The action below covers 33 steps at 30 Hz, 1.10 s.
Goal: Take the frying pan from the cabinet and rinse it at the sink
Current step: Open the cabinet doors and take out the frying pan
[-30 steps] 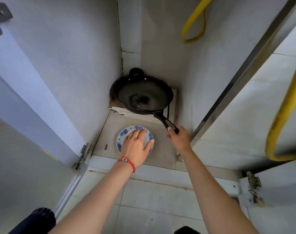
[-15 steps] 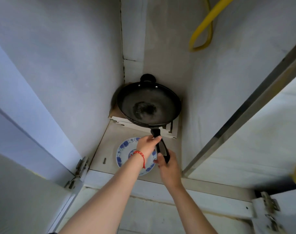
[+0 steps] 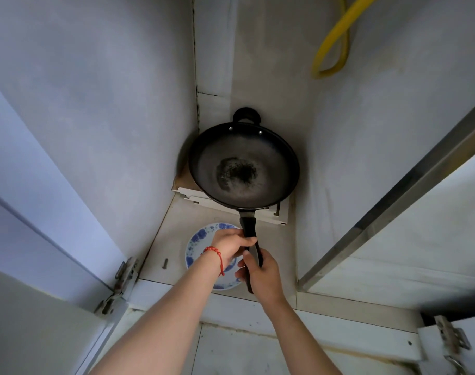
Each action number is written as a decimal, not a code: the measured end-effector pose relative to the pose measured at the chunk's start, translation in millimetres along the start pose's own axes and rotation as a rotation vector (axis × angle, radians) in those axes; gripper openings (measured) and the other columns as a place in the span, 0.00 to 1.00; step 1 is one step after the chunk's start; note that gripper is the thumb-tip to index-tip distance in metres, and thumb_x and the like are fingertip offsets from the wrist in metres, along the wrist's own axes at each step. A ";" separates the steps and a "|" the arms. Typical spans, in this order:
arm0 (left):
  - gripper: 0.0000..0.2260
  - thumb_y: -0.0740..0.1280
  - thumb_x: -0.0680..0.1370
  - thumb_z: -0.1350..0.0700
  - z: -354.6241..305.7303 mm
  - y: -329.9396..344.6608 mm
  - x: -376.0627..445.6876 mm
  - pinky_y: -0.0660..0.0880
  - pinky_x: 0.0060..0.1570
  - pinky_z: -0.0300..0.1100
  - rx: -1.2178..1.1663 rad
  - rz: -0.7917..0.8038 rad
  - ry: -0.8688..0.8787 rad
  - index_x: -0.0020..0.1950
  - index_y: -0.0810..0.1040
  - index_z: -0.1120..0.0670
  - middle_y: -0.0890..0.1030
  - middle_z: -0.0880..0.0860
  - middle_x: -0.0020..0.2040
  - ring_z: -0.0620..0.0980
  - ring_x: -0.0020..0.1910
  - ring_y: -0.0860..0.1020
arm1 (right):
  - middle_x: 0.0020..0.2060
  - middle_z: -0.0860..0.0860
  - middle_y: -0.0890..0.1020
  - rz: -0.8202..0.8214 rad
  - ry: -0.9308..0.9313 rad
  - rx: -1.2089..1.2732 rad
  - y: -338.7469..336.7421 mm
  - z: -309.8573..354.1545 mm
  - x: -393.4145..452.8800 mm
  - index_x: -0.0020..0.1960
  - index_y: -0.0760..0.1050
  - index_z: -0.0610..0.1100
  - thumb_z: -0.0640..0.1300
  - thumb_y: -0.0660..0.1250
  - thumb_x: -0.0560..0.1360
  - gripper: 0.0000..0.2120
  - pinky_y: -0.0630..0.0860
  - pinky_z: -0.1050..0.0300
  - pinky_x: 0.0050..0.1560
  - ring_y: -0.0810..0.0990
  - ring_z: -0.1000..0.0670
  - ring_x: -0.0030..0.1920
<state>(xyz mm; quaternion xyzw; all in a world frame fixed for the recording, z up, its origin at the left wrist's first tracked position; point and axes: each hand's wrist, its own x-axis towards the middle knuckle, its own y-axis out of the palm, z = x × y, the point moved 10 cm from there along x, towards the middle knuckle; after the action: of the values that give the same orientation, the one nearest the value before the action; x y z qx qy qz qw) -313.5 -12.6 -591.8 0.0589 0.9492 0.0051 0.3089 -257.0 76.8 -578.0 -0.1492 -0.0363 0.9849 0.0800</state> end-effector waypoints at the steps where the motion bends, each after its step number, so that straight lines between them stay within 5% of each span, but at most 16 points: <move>1: 0.07 0.71 0.70 0.63 2.8 1.3 1.8 0.77 0.52 0.45 -0.021 0.023 -0.010 0.46 0.80 0.59 0.82 0.60 0.48 0.58 0.50 0.80 | 0.34 0.47 0.80 -0.003 0.021 0.018 -0.7 -3.4 2.2 0.52 0.74 0.41 0.43 0.61 0.77 0.07 0.80 0.61 0.34 0.79 0.55 0.27; 5: 0.06 0.67 0.71 0.68 15.4 12.8 5.6 0.76 0.45 0.41 -0.136 0.133 -0.069 0.46 0.79 0.63 0.80 0.58 0.43 0.56 0.46 0.78 | 0.30 0.44 0.78 0.015 0.038 0.070 0.7 -10.5 1.1 0.47 0.74 0.38 0.41 0.62 0.77 0.06 0.75 0.60 0.25 0.76 0.51 0.22; 9: 0.05 0.65 0.71 0.71 13.4 12.5 6.6 0.75 0.40 0.39 -0.153 0.082 -0.060 0.42 0.78 0.64 0.80 0.58 0.40 0.52 0.41 0.79 | 0.26 0.43 0.75 -0.053 -0.057 0.046 -3.0 -0.7 -2.4 0.39 0.73 0.40 0.39 0.62 0.77 0.08 0.71 0.61 0.21 0.72 0.52 0.19; 15: 0.10 0.66 0.70 0.71 15.3 3.8 1.0 0.76 0.51 0.45 -0.134 0.040 -0.020 0.50 0.78 0.70 0.81 0.60 0.40 0.55 0.42 0.80 | 0.25 0.43 0.75 -0.076 -0.077 0.099 3.2 -0.5 -13.0 0.36 0.73 0.40 0.39 0.62 0.76 0.10 0.71 0.59 0.21 0.71 0.51 0.19; 24: 0.09 0.66 0.70 0.69 -10.9 2.7 -59.7 0.74 0.57 0.46 -0.188 0.039 0.082 0.40 0.82 0.57 0.83 0.56 0.40 0.55 0.48 0.80 | 0.22 0.44 0.72 -0.067 -0.123 0.075 -0.9 38.8 -52.3 0.35 0.69 0.38 0.37 0.62 0.76 0.11 0.67 0.59 0.20 0.69 0.50 0.18; 33: 0.07 0.66 0.69 0.71 6.9 -11.7 -162.6 0.76 0.47 0.40 -0.238 -0.069 -0.059 0.43 0.81 0.63 0.83 0.55 0.34 0.53 0.42 0.81 | 0.22 0.42 0.71 -0.007 0.038 0.101 2.4 56.7 -145.9 0.34 0.68 0.39 0.35 0.62 0.76 0.12 0.65 0.61 0.20 0.69 0.48 0.17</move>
<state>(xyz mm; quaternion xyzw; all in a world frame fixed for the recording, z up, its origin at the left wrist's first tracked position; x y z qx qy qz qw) -180.3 -43.1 -502.7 -0.0105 0.9338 0.1053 0.3417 -136.8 47.1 -482.2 -0.1636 0.0143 0.9822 0.0916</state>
